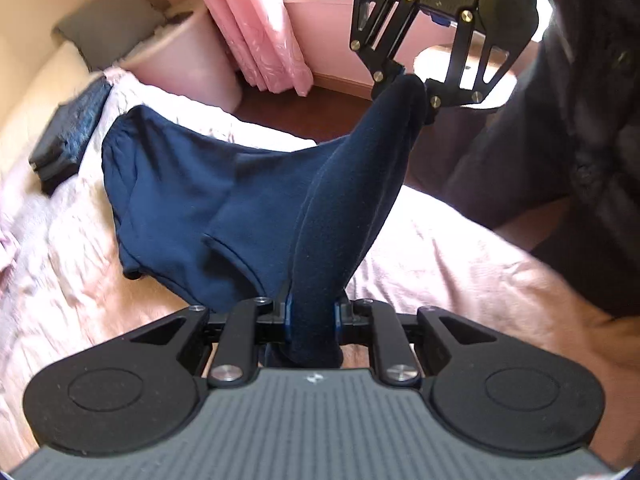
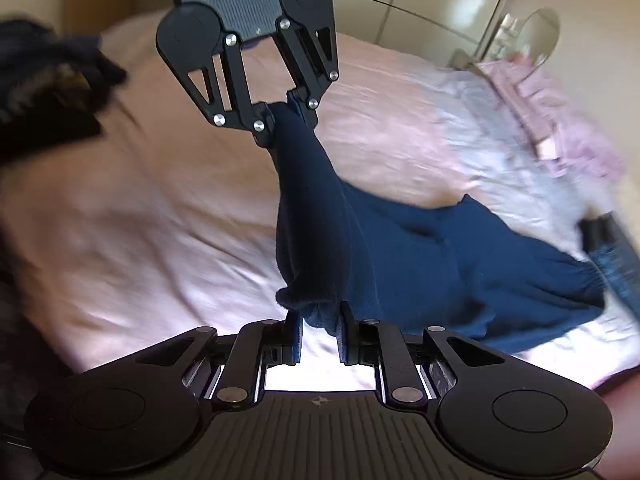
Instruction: Fold clothes
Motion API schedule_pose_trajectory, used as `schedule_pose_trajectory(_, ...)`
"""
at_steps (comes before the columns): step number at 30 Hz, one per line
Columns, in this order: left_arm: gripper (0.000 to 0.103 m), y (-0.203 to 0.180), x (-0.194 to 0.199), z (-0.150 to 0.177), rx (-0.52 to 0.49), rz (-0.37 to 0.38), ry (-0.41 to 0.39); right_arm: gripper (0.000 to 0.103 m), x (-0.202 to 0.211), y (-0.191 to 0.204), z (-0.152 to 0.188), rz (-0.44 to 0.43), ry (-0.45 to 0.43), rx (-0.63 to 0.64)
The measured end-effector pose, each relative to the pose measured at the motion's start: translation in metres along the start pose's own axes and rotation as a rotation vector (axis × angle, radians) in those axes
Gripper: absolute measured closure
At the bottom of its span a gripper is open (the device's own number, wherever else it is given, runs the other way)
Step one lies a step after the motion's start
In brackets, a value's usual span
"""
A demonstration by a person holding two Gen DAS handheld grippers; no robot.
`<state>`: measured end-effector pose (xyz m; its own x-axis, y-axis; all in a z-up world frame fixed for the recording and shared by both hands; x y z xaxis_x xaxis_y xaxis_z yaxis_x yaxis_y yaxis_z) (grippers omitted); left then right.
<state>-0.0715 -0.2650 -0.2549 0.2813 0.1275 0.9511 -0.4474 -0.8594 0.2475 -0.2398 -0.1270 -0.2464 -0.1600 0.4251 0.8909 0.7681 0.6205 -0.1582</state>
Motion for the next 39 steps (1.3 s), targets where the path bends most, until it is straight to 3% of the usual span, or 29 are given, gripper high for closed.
schedule_pose_trajectory(4,0.089,0.053,0.009,-0.023,0.08,-0.01,-0.017,0.088,0.022,-0.041,-0.017,-0.078,-0.038,-0.127)
schedule_pose_trajectory(11,0.088,0.194,-0.013,-0.098,0.119,-0.045,-0.018,0.09,0.025,-0.192,-0.039,-0.162,-0.105,-0.324)
schedule_pose_trajectory(17,0.088,0.31,-0.082,-0.154,0.14,0.017,0.029,0.091,-0.011,-0.337,-0.034,-0.24,-0.136,-0.521)
schedule_pose_trajectory(19,0.088,0.337,-0.116,-0.167,0.134,0.058,0.061,0.095,-0.031,-0.382,-0.023,-0.275,-0.124,-0.604)
schedule_pose_trajectory(20,0.088,0.349,-0.134,-0.173,0.13,0.08,0.079,0.103,-0.042,-0.402,-0.016,-0.295,-0.116,-0.648)
schedule_pose_trajectory(24,0.088,0.378,-0.19,-0.186,0.111,0.162,0.124,0.102,-0.084,-0.466,0.016,-0.361,-0.063,-0.79)
schedule_pose_trajectory(27,0.088,0.388,-0.211,-0.189,0.098,0.21,0.129,0.102,-0.103,-0.489,0.034,-0.378,-0.044,-0.877)
schedule_pose_trajectory(29,0.088,0.392,-0.214,-0.188,0.086,0.235,0.12,0.095,-0.105,-0.492,0.039,-0.403,-0.076,-0.929)
schedule_pose_trajectory(30,0.088,0.392,-0.21,-0.185,0.083,0.245,0.106,0.07,-0.106,-0.493,0.041,-0.416,-0.096,-0.952)
schedule_pose_trajectory(31,0.088,0.392,-0.205,-0.183,0.083,0.257,0.089,0.032,-0.106,-0.493,0.041,-0.428,-0.118,-0.973)
schedule_pose_trajectory(32,0.089,0.392,-0.198,-0.18,0.083,0.27,0.066,0.022,-0.106,-0.491,0.039,-0.437,-0.145,-0.993)
schedule_pose_trajectory(38,0.089,0.393,-0.161,-0.177,0.081,0.333,-0.026,0.021,-0.126,-0.476,0.011,-0.54,-0.244,-0.998)
schedule_pose_trajectory(39,0.089,0.394,-0.159,-0.177,0.08,0.336,-0.025,0.027,-0.129,-0.473,0.009,-0.566,-0.254,-0.995)
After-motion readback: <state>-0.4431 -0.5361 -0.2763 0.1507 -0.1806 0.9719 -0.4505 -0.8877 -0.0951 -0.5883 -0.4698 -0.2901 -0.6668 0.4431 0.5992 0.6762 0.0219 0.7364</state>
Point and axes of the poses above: each gripper's, at about its wrist camera, not at the fingertips, and x roughly against the way its jaws point, y to its left, z to its underside, the point moved 7 cm from there along -x, roughly the way its jaws point, and after that the axes turned 14 degrees about y, right-handed, at the moved point
